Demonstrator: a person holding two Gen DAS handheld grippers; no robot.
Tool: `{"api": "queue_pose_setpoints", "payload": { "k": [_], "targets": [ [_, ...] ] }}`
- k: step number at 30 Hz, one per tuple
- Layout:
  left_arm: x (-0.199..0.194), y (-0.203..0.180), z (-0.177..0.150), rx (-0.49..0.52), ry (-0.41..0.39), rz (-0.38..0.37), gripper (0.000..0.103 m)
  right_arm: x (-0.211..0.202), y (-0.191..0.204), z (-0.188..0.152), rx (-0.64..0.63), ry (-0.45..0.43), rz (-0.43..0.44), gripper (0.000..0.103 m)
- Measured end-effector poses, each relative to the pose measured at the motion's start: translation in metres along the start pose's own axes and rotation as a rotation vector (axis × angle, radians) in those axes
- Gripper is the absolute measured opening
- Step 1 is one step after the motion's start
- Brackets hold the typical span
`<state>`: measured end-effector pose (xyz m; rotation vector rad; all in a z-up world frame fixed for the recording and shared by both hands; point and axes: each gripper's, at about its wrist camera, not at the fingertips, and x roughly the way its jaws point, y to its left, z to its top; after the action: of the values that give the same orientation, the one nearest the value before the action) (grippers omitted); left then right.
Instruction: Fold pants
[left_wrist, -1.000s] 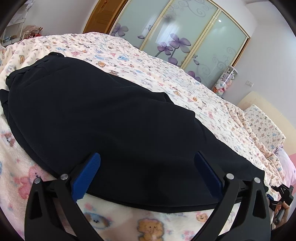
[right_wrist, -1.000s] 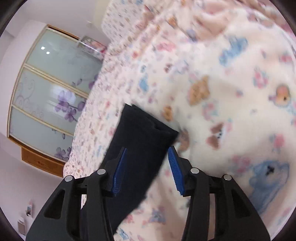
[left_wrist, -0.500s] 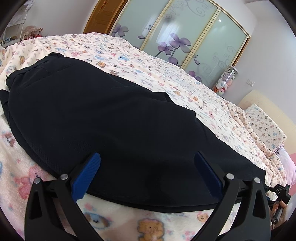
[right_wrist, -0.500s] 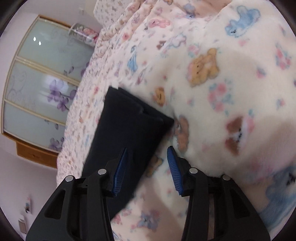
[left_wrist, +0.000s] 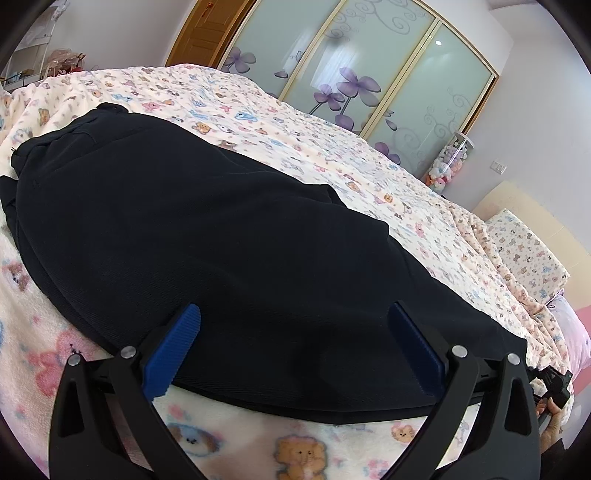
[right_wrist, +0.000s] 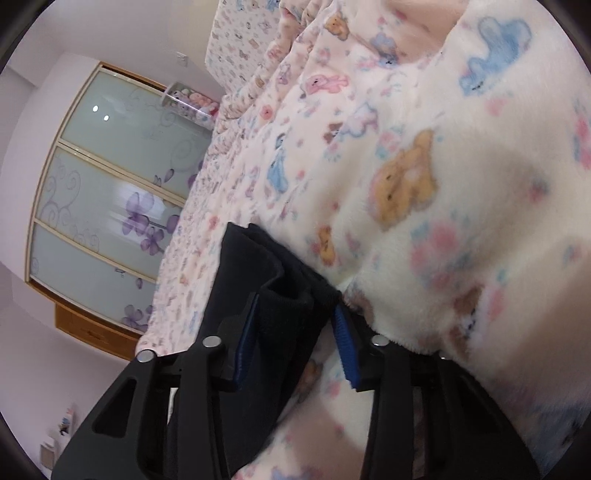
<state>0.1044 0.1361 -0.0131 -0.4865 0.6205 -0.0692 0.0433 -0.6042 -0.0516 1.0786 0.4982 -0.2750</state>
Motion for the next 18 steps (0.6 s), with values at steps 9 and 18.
{"api": "queue_pose_setpoints", "payload": {
  "k": [9, 18],
  "targets": [
    [0.000, 0.000, 0.000, -0.002, 0.000, -0.003, 0.101, -0.021, 0.019, -0.004, -0.052, -0.085, 0.073, 0.016],
    [-0.001, 0.002, -0.001, 0.000, 0.000, 0.004, 0.101, -0.051, 0.135, -0.057, -0.384, -0.159, 0.274, 0.016]
  ]
}}
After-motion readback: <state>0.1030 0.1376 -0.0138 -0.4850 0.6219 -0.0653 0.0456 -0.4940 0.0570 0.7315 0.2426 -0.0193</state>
